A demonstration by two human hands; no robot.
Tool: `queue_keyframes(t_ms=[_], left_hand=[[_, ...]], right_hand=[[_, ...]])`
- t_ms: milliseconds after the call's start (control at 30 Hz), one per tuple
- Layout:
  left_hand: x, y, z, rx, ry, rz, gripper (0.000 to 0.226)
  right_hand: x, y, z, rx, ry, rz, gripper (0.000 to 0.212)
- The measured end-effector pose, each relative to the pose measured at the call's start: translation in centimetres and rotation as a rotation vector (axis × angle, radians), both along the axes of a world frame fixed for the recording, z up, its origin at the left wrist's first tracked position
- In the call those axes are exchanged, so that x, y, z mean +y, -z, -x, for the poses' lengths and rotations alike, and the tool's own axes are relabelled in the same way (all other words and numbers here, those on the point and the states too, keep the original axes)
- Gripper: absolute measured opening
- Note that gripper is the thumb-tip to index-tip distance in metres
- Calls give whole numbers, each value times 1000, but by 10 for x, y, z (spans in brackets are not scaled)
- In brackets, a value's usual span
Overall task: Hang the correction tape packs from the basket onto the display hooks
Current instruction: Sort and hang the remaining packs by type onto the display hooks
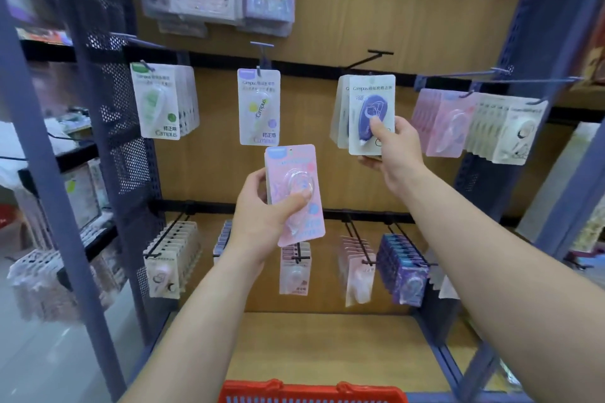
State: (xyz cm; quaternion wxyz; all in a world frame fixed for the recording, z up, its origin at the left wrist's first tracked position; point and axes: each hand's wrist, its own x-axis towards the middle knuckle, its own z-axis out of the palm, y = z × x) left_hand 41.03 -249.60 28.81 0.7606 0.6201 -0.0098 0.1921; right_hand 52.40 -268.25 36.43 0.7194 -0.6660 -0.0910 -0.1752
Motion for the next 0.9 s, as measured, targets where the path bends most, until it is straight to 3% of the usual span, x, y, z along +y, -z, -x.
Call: queue_keyframes(t_ms=[167,367,667,800,900], left_hand=[[-7,1,-6,-2,12,8,54],[-9,4,-9,23,10,9,59],[-6,6,-13,36,-2,18,56],[-4,8,-15,44,-3,19,59],[-4,10,-16,49,1,16,58]], right_hand=[[-9,8,-5,-39,-33,1,14],[-12,1,-13,-28,-49,-36,26],[-12,-6,-20,-25,-44,8,24],[-4,-10,-29,33,-22,21,25],[0,0,-34,150,-21,25,40]])
